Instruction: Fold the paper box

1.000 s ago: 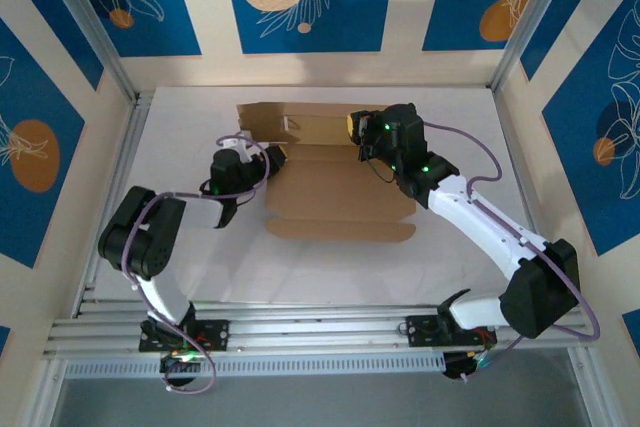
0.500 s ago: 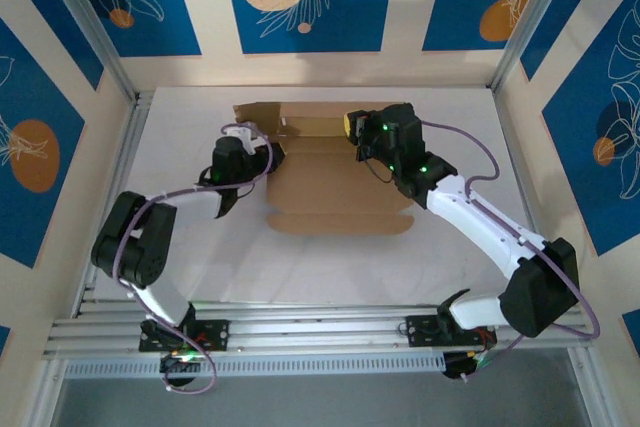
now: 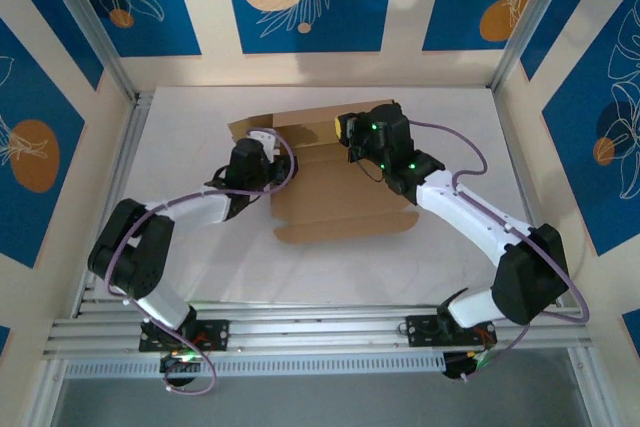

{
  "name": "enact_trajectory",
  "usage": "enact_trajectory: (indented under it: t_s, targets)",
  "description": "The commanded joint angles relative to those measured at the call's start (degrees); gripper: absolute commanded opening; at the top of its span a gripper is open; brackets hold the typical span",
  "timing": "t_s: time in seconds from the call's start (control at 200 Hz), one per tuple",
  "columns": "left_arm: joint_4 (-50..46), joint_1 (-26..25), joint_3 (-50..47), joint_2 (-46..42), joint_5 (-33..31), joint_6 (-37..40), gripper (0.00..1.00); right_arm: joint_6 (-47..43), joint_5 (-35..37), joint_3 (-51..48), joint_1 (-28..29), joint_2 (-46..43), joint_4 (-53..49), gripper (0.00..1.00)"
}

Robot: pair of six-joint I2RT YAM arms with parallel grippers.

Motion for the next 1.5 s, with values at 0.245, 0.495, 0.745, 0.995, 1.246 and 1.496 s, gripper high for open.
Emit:
enact_trajectory:
  t_s: [0.245,0.495,0.745,0.995,1.246,1.496]
  targets:
    - [3.44,-1.05,1.76,-1.19,5.54,3.08,0.56,0.63,-1.76,-0.07,0.39,0.47,1.57,0.0]
    - [6.4,-1.45,4.01,2.78,16.17,-1.07,0.58,0.84,-2.01,-0.48,0.42,1.0,1.86,0.0]
    - [4.16,-1.72,4.33,1.9,14.11,-0.41,0.58,0.25,-1.59,-1.71,-0.41,0.72,1.42,0.0]
    - [-1.17,-0.67,2.18,-2.6,7.11,0.02,0.62,-4.53,-2.13,-6.66,-6.54,-3.06,-2.43,0.0]
    - [0.14,-0.6,-2.45,-4.06,4.98,-4.25,0.64,-6.92,-6.74,-14.84,-11.13,-4.13,2.28,0.0]
    - [-1.25,-0.57,-3.35,-11.14,9.28,-5.88,0.64,-9.09,-10.46,-17.57,-13.35,-3.12,6.71,0.0]
